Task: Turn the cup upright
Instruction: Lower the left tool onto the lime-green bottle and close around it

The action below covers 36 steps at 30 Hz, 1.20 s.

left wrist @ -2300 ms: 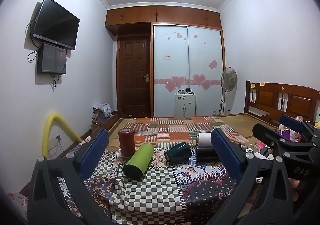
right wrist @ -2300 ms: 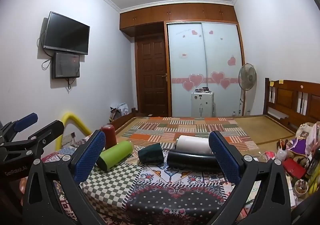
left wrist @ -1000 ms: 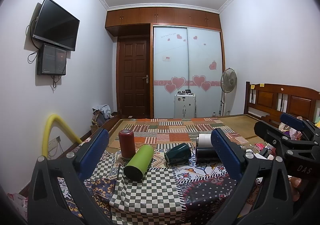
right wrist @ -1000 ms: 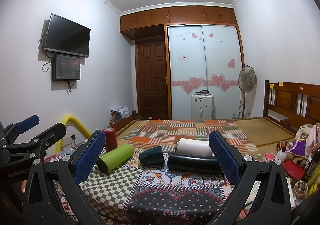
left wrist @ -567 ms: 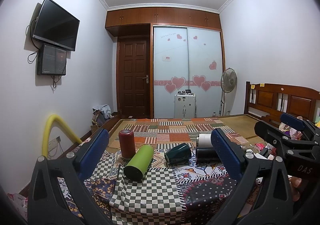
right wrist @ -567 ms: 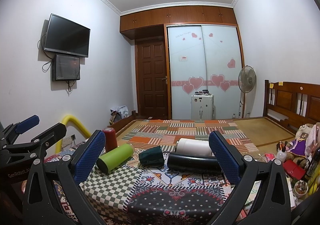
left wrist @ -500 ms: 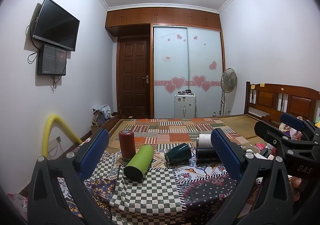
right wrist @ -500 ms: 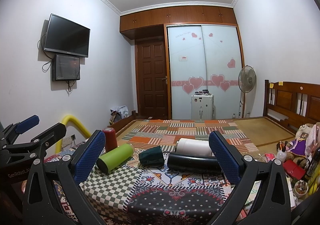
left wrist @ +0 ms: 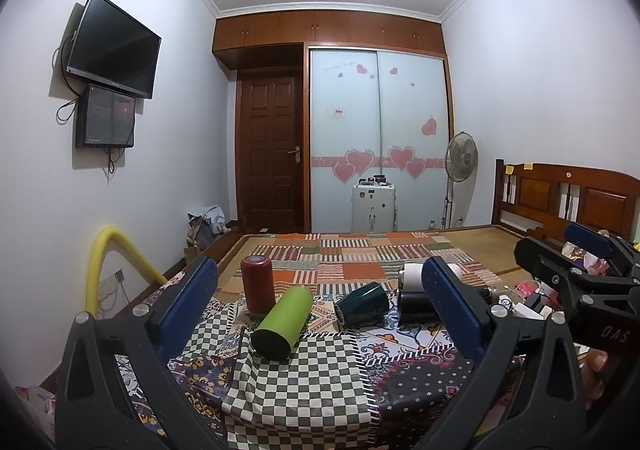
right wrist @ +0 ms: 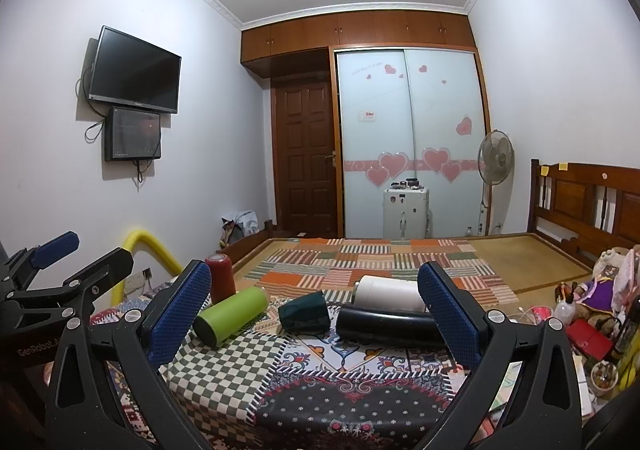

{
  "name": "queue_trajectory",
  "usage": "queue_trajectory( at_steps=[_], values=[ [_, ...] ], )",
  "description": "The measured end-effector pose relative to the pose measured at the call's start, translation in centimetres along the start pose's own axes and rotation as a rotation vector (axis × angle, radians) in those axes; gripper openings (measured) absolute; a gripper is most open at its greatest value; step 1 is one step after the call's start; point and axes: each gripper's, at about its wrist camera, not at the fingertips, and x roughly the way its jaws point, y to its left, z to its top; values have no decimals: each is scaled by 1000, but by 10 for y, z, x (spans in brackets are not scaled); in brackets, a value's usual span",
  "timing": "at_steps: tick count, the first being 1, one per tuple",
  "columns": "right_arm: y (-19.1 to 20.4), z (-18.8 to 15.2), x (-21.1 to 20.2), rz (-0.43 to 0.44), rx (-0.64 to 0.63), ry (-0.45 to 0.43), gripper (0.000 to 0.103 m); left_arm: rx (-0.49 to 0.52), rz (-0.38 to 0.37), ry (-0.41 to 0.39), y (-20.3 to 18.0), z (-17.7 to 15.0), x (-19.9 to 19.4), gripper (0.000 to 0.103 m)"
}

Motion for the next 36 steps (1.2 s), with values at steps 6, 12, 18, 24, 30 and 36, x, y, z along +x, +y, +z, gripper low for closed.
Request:
queue_trajectory(
  at_steps=[6,12,18,24,30,36],
  values=[
    [-1,-7,15,-1,1,22,103,8,17,70,15,-6,33,103],
    [-5,-21,46,-13,-8,81,103,-12,-1,267,45,-23,100,103],
    [-13,-32,71,-30,-13,135,103,-34,-17,473,76,-46,176,94],
    [-19,-45,103,-37,-12,189,103,-43,-56,641,88,-66,248,88],
    [-20,-57,129,-33,-22,236,103,9,-93,767,79,-84,301,82],
    [-24,-69,143,-19,-10,276,103,51,-113,855,72,-98,335,72]
  ],
)
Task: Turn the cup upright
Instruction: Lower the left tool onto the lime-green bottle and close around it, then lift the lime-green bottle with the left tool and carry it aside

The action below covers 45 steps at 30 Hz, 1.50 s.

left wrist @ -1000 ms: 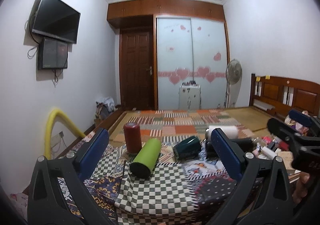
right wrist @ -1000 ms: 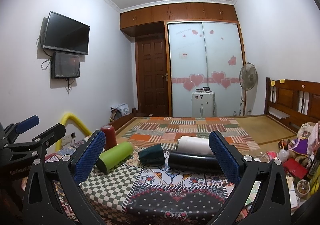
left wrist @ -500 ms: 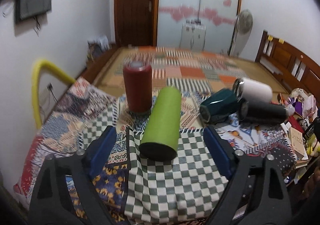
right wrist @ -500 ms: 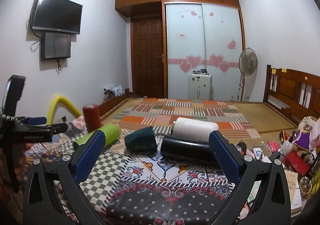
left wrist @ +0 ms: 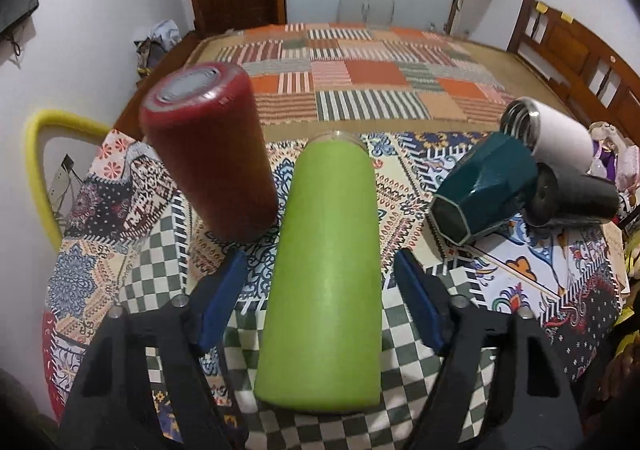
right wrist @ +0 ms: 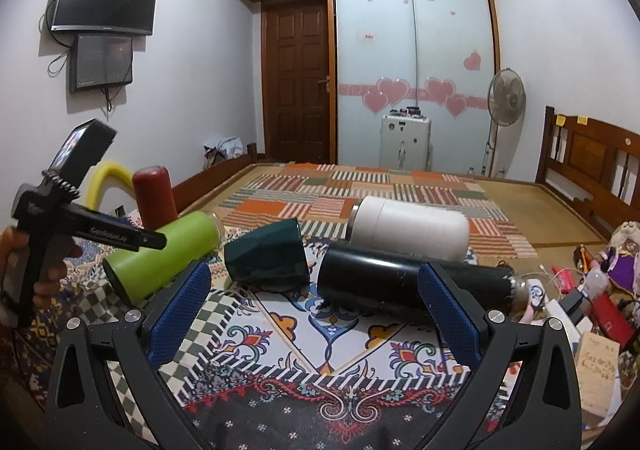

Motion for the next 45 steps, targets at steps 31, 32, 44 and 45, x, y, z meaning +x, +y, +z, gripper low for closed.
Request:
queue_trajectory(
  at_steps=[31,32,44,45],
  values=[
    [-21,-6,7,17,48,28,103,23,14,157,-10,6,35,65],
    [-21,-6,6,15,46,25,103,16,3,159,-10,2,32,65],
    [-24,0,-13,11,47,-9,103,58,7,110,-31,-36,-26,65],
    [-24,1,-15,11,49,-13,103,60,2,108,-31,-41,-30,65]
  ],
)
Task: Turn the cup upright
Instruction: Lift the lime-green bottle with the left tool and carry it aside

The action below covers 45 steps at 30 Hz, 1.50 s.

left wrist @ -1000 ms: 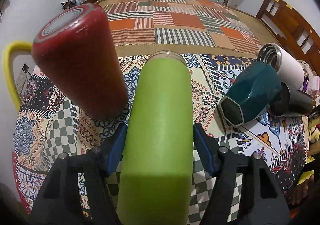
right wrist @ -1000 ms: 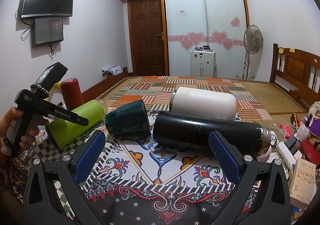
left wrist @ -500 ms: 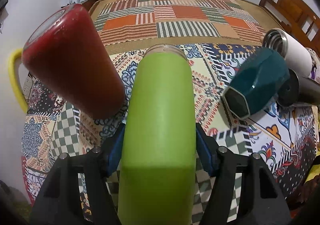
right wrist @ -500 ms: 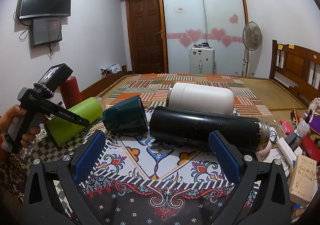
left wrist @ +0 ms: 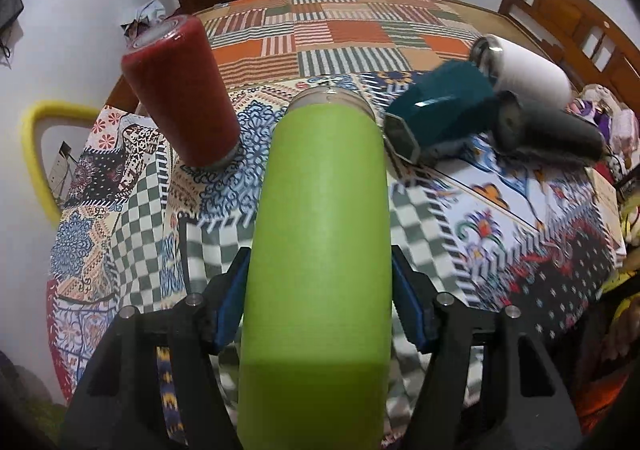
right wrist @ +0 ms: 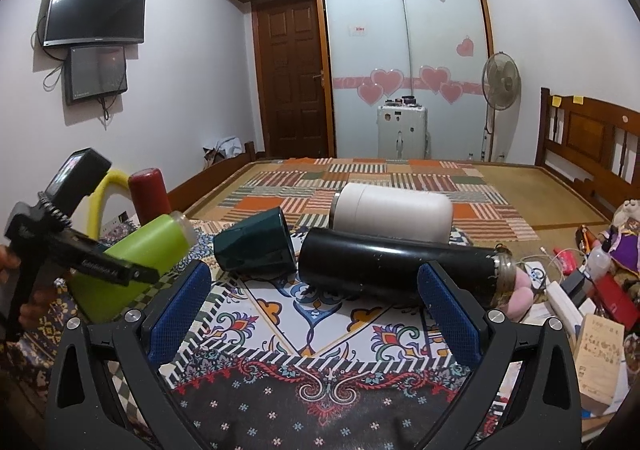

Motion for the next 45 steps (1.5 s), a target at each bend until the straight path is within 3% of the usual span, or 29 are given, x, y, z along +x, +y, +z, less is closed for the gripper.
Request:
queue_trajectory(
  at_steps=[9,17,24,38,45],
  values=[
    [-4,4,-22,-16,6,-33,103,77,-56,-32,-48,-20,-28,65],
    [-17,5,-40,-37,20,-50,103,140,-145,-9,-102,-26,-16,65],
    [-29,-2,-40,-55,32,-38,103,185,-161,5,-136,-15,2,65],
    [-30,-10,-32,-39,30,-1,103,174,-192,75,-142,-6,19,65],
    [-27,-9,-33,-42,21,8,103,207,-198,14,-143,-6,-3,68]
  ],
)
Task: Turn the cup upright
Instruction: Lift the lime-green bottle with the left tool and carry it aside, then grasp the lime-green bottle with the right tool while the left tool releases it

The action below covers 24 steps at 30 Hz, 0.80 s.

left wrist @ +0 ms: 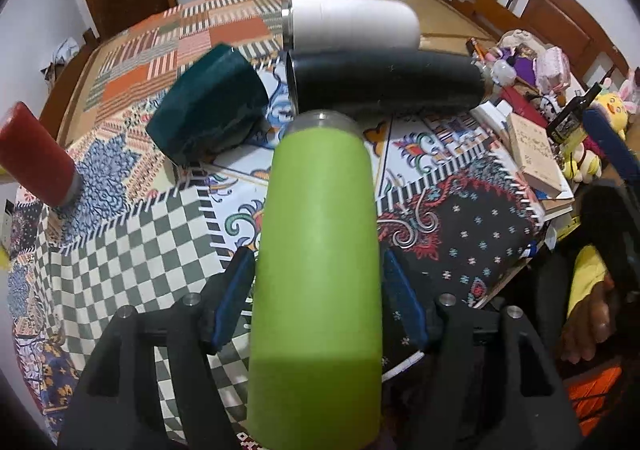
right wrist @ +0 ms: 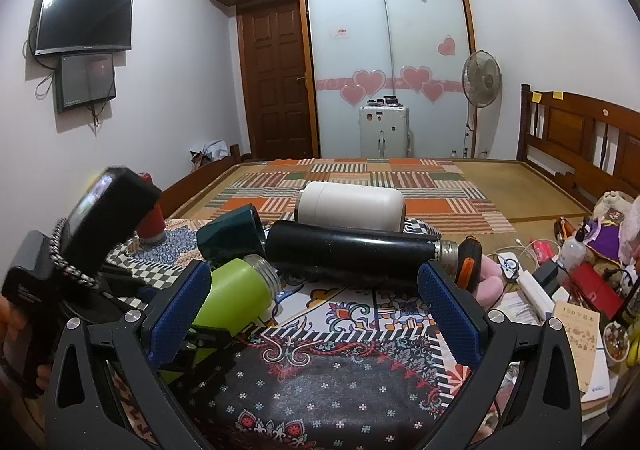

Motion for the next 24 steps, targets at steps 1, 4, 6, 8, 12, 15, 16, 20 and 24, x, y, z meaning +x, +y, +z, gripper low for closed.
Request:
queue_trajectory(
  at_steps=[1,4,6,8,12,15,16,20,24],
  values=[
    [0,0,1,-1,1,-2,103,-3,2,-7,2,-1,-4,68],
    [1,1,-1,1,-4,-6,103,-19,9,-65,14,-8,-23,68],
    [3,2,-2,6,-7,-7,103,-46,31,-137,30,-18,-42,68],
    [5,1,1,9,-13,2,103,-78,64,-187,48,-26,-55,68],
    [11,-1,15,36,-15,49,103,-145,142,-177,87,-43,-49,67],
    [19,-2,28,72,-17,90,103,-165,150,-135,105,-58,-35,67],
    [22,-2,32,81,-24,106,103,-171,140,-131,106,-62,-32,67],
    [38,-5,54,116,-61,182,103,-163,120,-142,108,-79,-25,67],
    [50,-6,70,153,-71,267,102,-148,98,-162,106,-89,-25,67]
  ],
)
